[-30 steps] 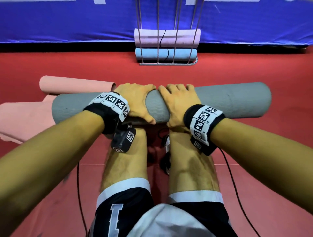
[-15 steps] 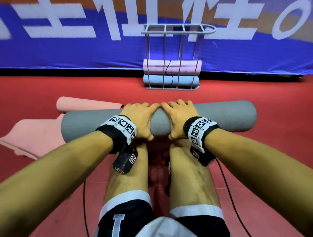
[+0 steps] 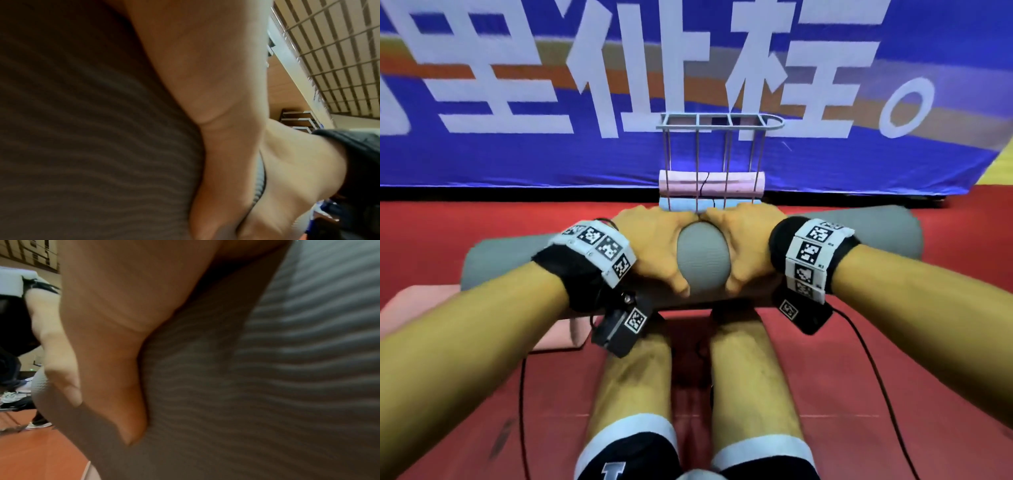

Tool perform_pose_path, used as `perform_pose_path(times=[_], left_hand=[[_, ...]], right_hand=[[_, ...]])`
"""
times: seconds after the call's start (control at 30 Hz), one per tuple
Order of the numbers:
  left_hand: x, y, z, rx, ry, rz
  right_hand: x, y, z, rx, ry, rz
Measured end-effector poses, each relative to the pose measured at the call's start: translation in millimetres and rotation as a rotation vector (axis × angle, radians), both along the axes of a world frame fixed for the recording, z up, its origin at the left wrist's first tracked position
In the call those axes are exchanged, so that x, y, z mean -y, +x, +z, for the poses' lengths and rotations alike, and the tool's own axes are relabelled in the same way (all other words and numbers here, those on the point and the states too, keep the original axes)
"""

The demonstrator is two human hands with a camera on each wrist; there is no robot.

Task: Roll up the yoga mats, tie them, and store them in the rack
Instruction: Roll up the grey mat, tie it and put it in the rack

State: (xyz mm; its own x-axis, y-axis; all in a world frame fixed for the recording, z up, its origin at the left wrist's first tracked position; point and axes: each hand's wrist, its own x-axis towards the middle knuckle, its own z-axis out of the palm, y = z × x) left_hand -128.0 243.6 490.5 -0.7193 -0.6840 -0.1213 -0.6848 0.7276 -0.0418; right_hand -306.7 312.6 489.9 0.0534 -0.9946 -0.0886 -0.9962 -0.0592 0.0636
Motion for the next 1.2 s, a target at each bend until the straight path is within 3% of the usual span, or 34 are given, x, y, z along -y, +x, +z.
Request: perform_pose_path(times=[0.13, 0.27, 0.37, 0.53, 0.7, 0.8, 0.9, 1.03, 1.13, 1.2], left_hand=[[-9.0, 9.1, -66.8, 0.083, 0.326, -0.037], [-7.6, 9.5, -104.2, 0.079, 0.451, -0.018], [-5.0, 8.2, -106.7, 0.06, 0.452, -0.005], [-15.5, 10.6, -118.3, 0.111, 0.2, -0.015], [-7.0, 0.1, -116.1, 0.097, 0.214, -0.001], [6.6, -2.5, -112.4, 0.096, 0.292, 0.024], [22.8, -3.3, -111.9, 0.036, 0.436, 0.074], [36.2, -10.6, -112.1, 0.006, 0.587, 0.083], [37.4, -9.3, -112.0, -0.018, 0.57, 0.083], [32.1, -7.8, -113.5, 0.015, 0.431, 0.064]], right_hand=[[-15.2, 11.9, -59.3, 0.099, 0.276, -0.002], [-12.2, 14.5, -100.9, 0.162, 0.374, -0.024], [-4.3, 8.3, -105.7, 0.188, 0.368, -0.039], [9.0, -3.4, -108.0, 0.296, 0.436, -0.101], [19.0, -9.0, -109.4, 0.387, 0.495, -0.132], [20.3, -10.3, -103.9, 0.437, 0.437, -0.102], [9.0, -9.6, -98.7, 0.368, 0.268, -0.043], [-10.5, 0.7, -115.4, 0.088, 0.223, -0.009], [0.3, 1.0, -109.9, 0.113, 0.252, -0.052], [11.4, -3.1, -104.5, 0.145, 0.298, -0.074]])
